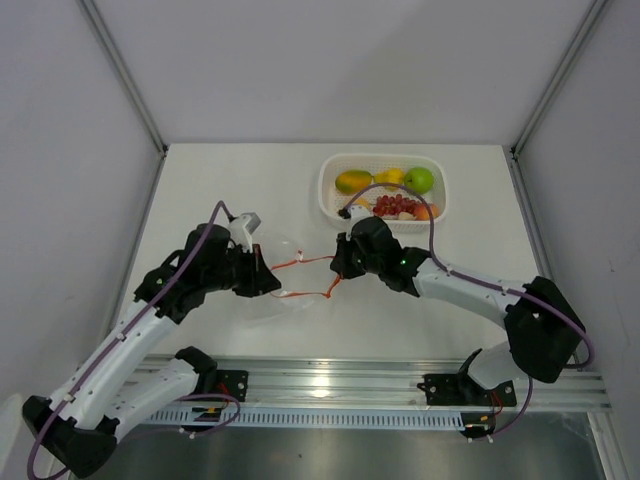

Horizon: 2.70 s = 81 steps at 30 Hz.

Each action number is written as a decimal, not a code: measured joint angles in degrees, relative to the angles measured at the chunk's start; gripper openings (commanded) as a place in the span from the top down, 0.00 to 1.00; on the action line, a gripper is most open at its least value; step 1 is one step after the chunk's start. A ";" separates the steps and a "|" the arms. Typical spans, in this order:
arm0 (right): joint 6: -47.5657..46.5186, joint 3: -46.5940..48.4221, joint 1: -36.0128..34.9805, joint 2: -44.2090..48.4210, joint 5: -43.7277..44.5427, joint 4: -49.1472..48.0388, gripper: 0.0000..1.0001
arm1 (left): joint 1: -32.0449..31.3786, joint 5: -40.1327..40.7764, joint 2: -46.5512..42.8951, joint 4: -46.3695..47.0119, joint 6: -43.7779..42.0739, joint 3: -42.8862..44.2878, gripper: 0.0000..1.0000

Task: Place the food in the zip-top bag and seal the zipper
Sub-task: Open the zipper of the food storage bag at the center of the board, then pick up the fake fruit from the bin.

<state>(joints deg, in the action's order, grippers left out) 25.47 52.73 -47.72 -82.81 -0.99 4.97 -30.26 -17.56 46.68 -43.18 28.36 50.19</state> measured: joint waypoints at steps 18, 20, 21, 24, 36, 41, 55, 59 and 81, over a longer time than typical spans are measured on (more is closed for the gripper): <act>-5.03 10.54 -1.07 -4.76 -7.19 7.72 0.40 | 2.36 -2.45 11.72 8.68 2.75 -1.03 0.99; -4.57 11.39 -0.55 -3.10 -5.33 9.77 0.29 | 3.34 -2.45 12.81 9.57 3.21 -1.05 1.00; -4.28 12.31 0.28 -2.16 -4.39 11.41 0.25 | 3.80 -2.45 13.20 10.10 3.34 -1.03 1.00; -3.80 15.32 4.31 -0.35 -1.77 14.40 0.18 | 4.44 -2.45 13.73 11.39 3.72 -1.03 0.99; -3.48 33.40 23.12 -11.80 2.03 22.53 0.05 | 4.57 -4.11 13.77 15.28 4.72 -3.28 0.99; -4.17 48.13 23.37 -27.28 1.97 26.82 0.04 | 4.57 -5.27 13.57 16.24 5.03 -3.96 0.99; -6.27 59.98 22.95 -44.00 2.16 34.80 0.10 | 4.57 -7.28 11.21 17.94 6.19 -7.48 0.99; -6.25 60.02 22.51 -44.54 0.96 34.86 0.11 | 4.57 -7.39 11.04 18.25 6.19 -7.50 0.99; -6.10 55.74 22.99 -45.13 -2.99 30.73 0.89 | 4.57 -8.24 10.49 18.69 6.86 -8.79 0.99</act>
<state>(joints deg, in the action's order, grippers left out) 19.38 108.47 -24.73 -127.94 -3.99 35.70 -25.69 -25.80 57.17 -24.49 35.22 41.41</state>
